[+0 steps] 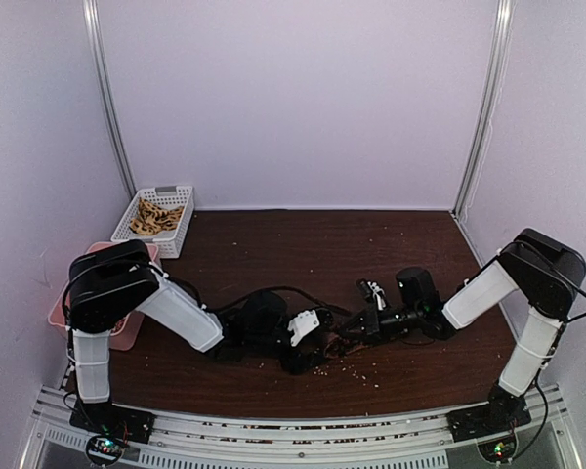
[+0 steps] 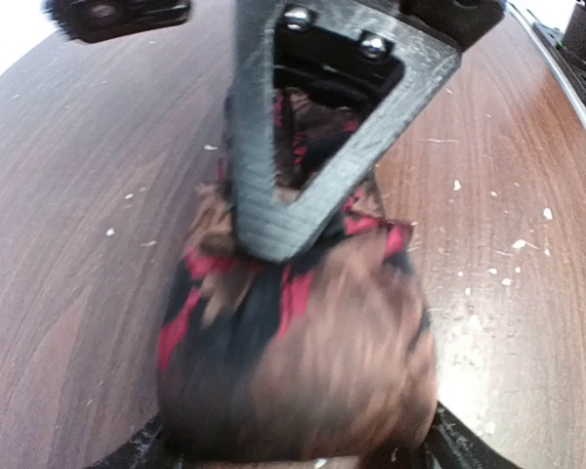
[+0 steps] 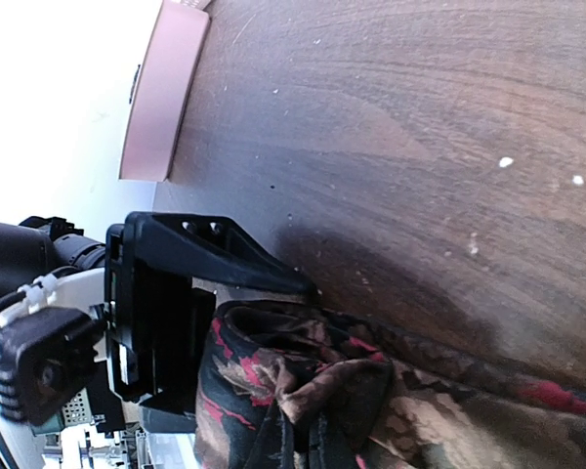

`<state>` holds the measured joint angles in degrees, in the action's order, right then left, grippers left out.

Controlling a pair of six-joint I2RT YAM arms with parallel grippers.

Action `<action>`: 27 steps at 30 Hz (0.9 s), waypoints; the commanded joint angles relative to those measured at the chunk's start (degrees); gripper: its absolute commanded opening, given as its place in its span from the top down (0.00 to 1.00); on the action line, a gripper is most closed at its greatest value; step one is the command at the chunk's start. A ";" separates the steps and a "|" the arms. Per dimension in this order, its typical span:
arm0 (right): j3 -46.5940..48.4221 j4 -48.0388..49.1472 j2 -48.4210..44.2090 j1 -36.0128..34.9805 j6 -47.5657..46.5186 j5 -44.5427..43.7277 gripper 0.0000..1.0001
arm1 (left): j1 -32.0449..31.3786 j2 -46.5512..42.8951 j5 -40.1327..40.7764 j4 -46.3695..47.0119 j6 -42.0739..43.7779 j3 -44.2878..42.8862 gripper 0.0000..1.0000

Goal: Roll the ties
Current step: Roll the tie at the center of the board.

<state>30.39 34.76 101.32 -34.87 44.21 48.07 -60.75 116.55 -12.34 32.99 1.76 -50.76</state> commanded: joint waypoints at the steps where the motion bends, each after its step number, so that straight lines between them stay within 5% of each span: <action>1: -3.47 -11.51 2.80 0.77 -3.64 -5.05 1.00 | 0.11 -1.07 2.32 10.43 -2.93 3.24 0.21; 5: -3.65 -12.48 2.66 1.20 -4.93 -5.74 1.00 | -0.23 2.17 3.25 20.83 -9.29 4.90 0.12; 16: -4.69 -12.77 2.47 1.21 -5.92 -7.86 1.00 | -3.58 14.05 10.95 33.12 -18.62 -2.35 0.16; 23: -4.95 -12.33 1.85 1.19 -5.34 -7.29 1.00 | -3.52 14.81 9.69 28.99 -18.95 -2.62 0.58; 27: -4.75 -12.79 -2.07 1.21 -4.53 -5.29 0.95 | -3.13 10.16 4.27 15.68 -13.85 -0.99 0.72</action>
<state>28.62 34.37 100.12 -33.56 40.34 45.87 -64.42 130.26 -3.92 62.19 -15.31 -53.91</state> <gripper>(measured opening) 0.031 0.330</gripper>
